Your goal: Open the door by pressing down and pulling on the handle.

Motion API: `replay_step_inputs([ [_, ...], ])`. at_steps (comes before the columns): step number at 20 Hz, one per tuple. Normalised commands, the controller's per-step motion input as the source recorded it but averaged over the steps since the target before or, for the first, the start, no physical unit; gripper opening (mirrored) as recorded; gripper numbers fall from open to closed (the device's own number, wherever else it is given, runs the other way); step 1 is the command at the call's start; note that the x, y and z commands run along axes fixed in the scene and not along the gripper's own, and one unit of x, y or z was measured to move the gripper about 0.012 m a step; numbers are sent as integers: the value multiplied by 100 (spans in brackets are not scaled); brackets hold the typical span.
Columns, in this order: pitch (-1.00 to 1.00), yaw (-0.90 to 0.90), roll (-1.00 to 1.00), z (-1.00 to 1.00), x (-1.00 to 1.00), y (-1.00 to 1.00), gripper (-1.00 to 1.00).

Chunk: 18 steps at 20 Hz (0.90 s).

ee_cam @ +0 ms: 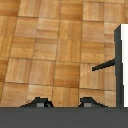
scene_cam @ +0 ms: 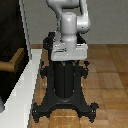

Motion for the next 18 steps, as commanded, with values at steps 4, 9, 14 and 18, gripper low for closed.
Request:
replay_step_inputs([
  [4, 0, 0, 0, 0, 0, 0, 100],
  [9, 0, 0, 0, 60, 0, 0, 100],
  [14, 0, 0, 0, 60, 0, 0, 100],
  [18, 0, 0, 0, 75, 0, 0, 100],
])
